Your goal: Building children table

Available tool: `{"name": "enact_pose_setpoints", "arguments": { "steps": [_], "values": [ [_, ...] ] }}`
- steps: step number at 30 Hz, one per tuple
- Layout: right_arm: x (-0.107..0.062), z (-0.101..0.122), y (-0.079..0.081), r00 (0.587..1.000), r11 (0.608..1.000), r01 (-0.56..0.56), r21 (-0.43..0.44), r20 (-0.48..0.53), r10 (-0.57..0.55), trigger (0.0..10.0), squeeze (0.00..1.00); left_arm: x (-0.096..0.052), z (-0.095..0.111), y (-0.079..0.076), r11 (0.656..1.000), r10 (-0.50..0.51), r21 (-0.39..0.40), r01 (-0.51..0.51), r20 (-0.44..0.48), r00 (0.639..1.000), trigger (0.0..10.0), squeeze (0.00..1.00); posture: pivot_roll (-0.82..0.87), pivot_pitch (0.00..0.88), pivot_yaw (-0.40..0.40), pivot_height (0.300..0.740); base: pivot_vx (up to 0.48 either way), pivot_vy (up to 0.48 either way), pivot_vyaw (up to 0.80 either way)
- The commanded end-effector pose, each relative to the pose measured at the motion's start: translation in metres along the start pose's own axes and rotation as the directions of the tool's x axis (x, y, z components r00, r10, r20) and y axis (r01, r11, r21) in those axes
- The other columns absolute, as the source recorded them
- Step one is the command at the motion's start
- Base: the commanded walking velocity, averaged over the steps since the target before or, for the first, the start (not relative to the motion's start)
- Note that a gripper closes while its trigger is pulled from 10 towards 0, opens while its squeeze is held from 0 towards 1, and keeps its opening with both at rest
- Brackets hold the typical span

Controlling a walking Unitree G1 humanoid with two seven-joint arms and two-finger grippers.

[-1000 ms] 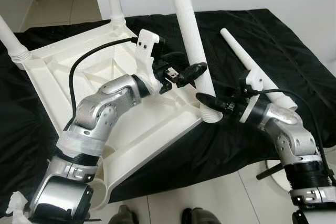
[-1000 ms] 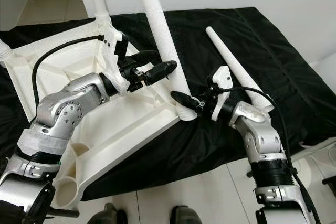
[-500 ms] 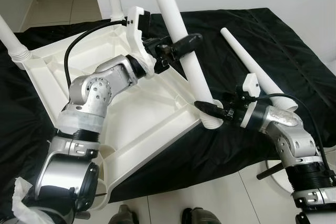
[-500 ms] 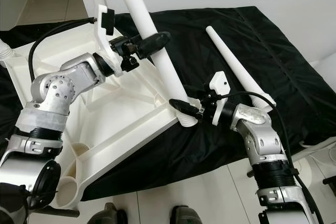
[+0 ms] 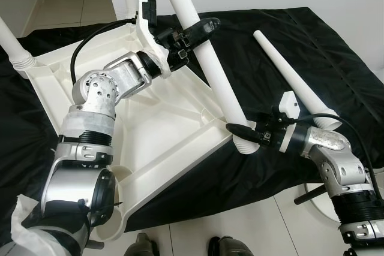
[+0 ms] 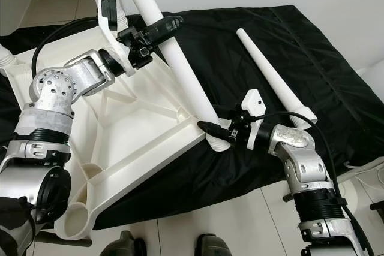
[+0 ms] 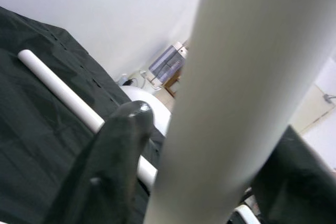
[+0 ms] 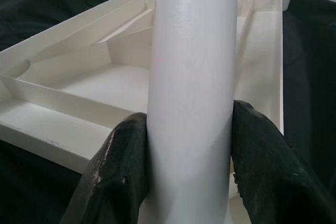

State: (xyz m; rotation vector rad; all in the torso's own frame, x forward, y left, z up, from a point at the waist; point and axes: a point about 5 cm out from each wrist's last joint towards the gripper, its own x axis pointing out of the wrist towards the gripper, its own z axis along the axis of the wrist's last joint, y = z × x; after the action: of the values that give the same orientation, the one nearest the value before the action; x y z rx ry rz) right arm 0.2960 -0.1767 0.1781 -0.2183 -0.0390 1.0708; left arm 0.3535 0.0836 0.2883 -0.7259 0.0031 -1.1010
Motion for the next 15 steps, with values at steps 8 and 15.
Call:
{"name": "enact_pose_setpoints", "arguments": {
  "steps": [8, 15],
  "values": [
    [-0.001, -0.001, -0.002, 1.0, 1.0, -0.004, 0.011, -0.014, 0.004, 10.0, 1.0, 0.005, 0.008, -0.012, 0.988, -0.152, 0.011, 0.152, 0.003, 0.988, 0.0, 0.0, -0.1, 0.102, 0.058, 0.74, 0.0, 0.0, 0.0],
    [0.003, 0.002, -0.009, 0.997, 0.997, 0.078, -0.019, 0.0, -0.078, 10.0, 1.0, 0.006, 0.018, -0.007, 0.996, -0.085, -0.007, 0.085, 0.052, 0.995, 10.0, 0.0, -0.1, 0.095, 0.057, 0.74, 0.0, 0.0, 0.0]
  ]
}}
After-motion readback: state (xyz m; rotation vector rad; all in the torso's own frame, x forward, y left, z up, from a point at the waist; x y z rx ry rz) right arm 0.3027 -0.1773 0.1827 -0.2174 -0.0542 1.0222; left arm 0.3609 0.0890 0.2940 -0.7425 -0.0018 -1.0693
